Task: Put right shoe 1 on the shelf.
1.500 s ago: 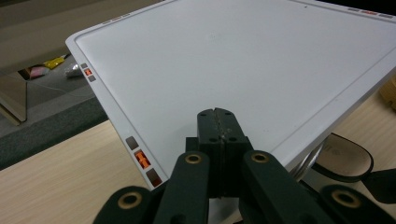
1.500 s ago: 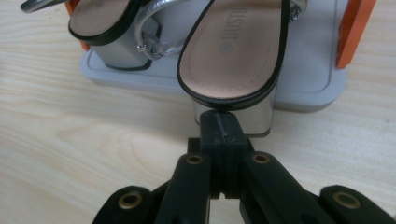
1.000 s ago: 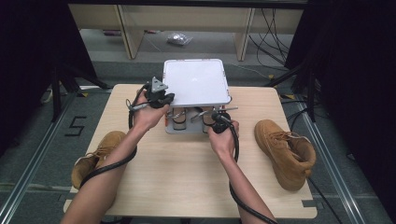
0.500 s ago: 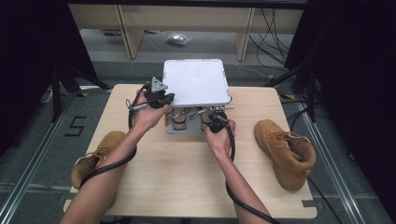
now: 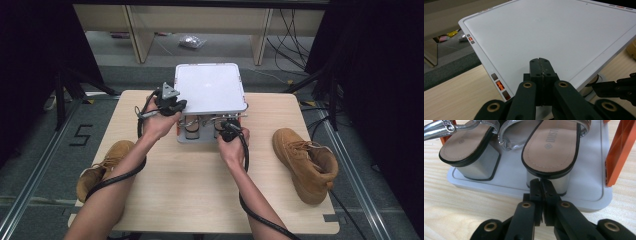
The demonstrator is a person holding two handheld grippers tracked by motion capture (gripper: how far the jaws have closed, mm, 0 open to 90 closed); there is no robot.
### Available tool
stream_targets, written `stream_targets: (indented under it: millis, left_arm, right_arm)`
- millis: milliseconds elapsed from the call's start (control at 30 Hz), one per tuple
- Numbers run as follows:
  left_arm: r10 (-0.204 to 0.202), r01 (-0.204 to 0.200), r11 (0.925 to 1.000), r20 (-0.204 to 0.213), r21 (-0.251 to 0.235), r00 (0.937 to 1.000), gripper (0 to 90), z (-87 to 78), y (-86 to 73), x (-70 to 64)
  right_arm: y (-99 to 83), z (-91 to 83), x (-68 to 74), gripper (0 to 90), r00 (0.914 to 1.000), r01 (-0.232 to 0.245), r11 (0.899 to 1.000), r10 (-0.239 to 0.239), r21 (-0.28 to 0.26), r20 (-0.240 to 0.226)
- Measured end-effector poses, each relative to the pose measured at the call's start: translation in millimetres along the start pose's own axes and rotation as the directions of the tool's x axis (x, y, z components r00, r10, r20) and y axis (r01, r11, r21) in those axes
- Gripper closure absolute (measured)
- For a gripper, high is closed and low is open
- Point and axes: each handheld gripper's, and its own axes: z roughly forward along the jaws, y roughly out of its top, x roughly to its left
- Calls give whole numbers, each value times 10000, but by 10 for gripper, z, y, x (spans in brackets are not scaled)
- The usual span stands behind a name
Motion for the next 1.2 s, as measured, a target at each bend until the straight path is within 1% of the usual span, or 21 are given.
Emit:
stream_targets:
  millis: [33,267,300,333,367,467,500,567,600,667,700,800,833,900,933,967,1000,1067,1100,1167,1200]
  left_arm:
    - [16,-16,10000,-3,8,10000,900,-1,0,1]
    - [26,-26,10000,-10,-21,10000,900,-1,-2,-1]
    - [18,-18,10000,-2,-23,10000,900,-1,-2,1]
    - [-83,83,9999,4,-104,10000,900,4,-3,-4]
    - [-114,114,9999,17,-123,9999,900,5,-4,-4]
    - [-110,111,9998,35,-139,9999,900,7,-4,-3]
    - [-116,116,9998,38,-139,9999,900,7,-4,-3]
    - [36,-36,10000,-7,5,10000,900,-2,1,1]
    - [11,-11,10000,-1,7,10000,900,-1,2,-1]
    - [14,-14,10000,15,-20,10000,900,2,2,1]
    - [9,-9,10000,17,-17,10000,900,2,2,1]
    - [-118,118,9999,29,-124,9999,900,8,-2,-5]
    - [-128,129,9998,35,-126,9999,900,8,-2,-4]
    - [-121,121,9999,26,-117,9999,900,8,0,-5]
    - [-14,14,10000,11,-48,10000,900,2,0,0]
    - [15,-15,10000,-13,-24,10000,900,-1,0,-1]
    - [-7,7,10000,-8,-38,10000,900,-1,-1,-1]
    - [-161,162,9997,44,-171,9999,900,8,-4,-3]
    - [-81,81,9999,60,-68,9999,899,0,-1,10]
    - [-445,447,9989,128,-135,9989,899,8,4,12]
    - [-243,243,9997,121,20,9996,898,1,16,28]
  right_arm:
    - [-1,-1,16,883,9999,-133,9999,133,45,-25]
    - [-12,-7,22,809,9998,171,9999,-171,-26,-100]
    - [-13,-12,16,800,9995,314,9994,-314,-111,-77]
    - [-11,-36,33,788,9998,99,9999,-100,-34,-172]
    - [-16,-40,22,778,9996,256,9996,-257,-95,-133]
    - [-16,-114,-3,755,9988,239,9997,-241,-53,-435]
    - [-23,-127,-24,749,9982,442,9990,-446,-117,-399]
    - [-31,-210,-50,749,9986,137,9999,-136,17,-517]
    - [-37,-214,-87,754,9978,350,9993,-356,-128,-551]
    - [-45,-271,-134,780,9985,131,9999,-131,0,-534]
    - [-47,-296,-178,803,9985,314,9995,-311,68,-447]
    - [-71,-328,-276,846,9986,357,9993,-354,75,-398]
    - [-74,-338,-281,853,9987,171,9998,-165,128,-491]
    - [-97,-352,-294,853,9991,82,9998,-74,174,-428]
    - [-105,-354,-323,850,9983,320,9994,-313,123,-481]
    - [-118,-364,-299,841,9990,-47,9997,57,246,-433]
    - [-123,-375,-329,829,9985,345,9993,-340,117,-433]
    - [-138,-416,-327,796,9985,359,9993,-352,142,-429]
    - [-143,-430,-314,782,9984,143,9997,-133,191,-546]
    - [-163,-463,-336,745,9979,478,9988,-475,71,-442]
    - [-169,-492,-323,726,9983,277,9995,-268,155,-525]
